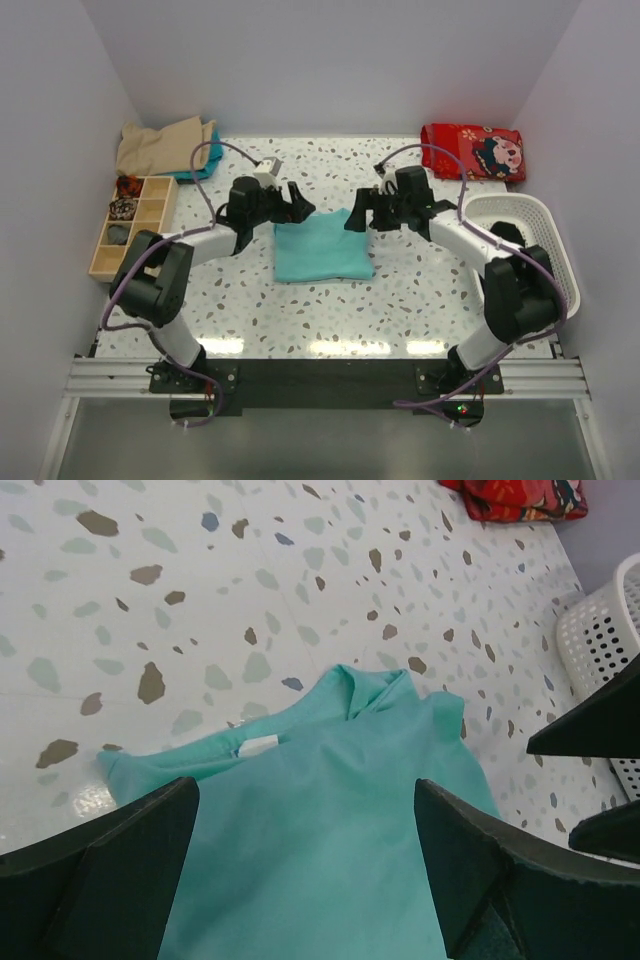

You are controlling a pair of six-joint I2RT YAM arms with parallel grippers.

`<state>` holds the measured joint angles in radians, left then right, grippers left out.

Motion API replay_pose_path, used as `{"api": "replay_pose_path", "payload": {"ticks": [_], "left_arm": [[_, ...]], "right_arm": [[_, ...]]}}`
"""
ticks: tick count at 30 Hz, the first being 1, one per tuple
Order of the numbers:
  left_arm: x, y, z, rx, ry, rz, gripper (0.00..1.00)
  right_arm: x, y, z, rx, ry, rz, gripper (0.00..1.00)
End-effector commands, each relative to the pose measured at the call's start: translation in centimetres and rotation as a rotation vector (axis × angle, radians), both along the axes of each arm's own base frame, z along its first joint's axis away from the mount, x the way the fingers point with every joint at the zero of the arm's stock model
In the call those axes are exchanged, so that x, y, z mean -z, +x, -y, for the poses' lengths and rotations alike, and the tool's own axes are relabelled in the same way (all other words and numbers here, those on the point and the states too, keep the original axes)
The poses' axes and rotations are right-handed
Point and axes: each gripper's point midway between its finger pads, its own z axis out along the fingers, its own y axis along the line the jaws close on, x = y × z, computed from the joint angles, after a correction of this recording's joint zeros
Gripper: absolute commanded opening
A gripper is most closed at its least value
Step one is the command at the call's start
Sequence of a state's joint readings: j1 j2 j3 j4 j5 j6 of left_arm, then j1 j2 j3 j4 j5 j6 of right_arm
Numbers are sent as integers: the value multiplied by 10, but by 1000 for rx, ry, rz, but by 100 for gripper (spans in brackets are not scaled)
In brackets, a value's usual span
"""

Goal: Fold and stack the t-shirts
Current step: Smooth out wrinkles on the folded tshirt

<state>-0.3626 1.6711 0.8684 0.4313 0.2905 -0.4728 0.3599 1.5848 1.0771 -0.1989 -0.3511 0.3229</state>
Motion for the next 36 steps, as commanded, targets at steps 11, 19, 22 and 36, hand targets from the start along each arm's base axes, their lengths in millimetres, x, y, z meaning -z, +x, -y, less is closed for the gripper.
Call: {"api": "replay_pose_path", "payload": {"ticks": [11,19,22,36], "left_arm": [[48,20,6,103,-86,-19,92],[44,29,4,140,-116,17,90],[31,31,5,141,-137,40,89],[-53,2,-106,-385,160,58,98]], "right_arm": [[61,-73,-2,-80,7,-272,89],[59,-69,12,-23,-46,-225,89],[41,-57,16,7,-62,-155,90],[-8,-6,66,192,-302,99,94]]}}
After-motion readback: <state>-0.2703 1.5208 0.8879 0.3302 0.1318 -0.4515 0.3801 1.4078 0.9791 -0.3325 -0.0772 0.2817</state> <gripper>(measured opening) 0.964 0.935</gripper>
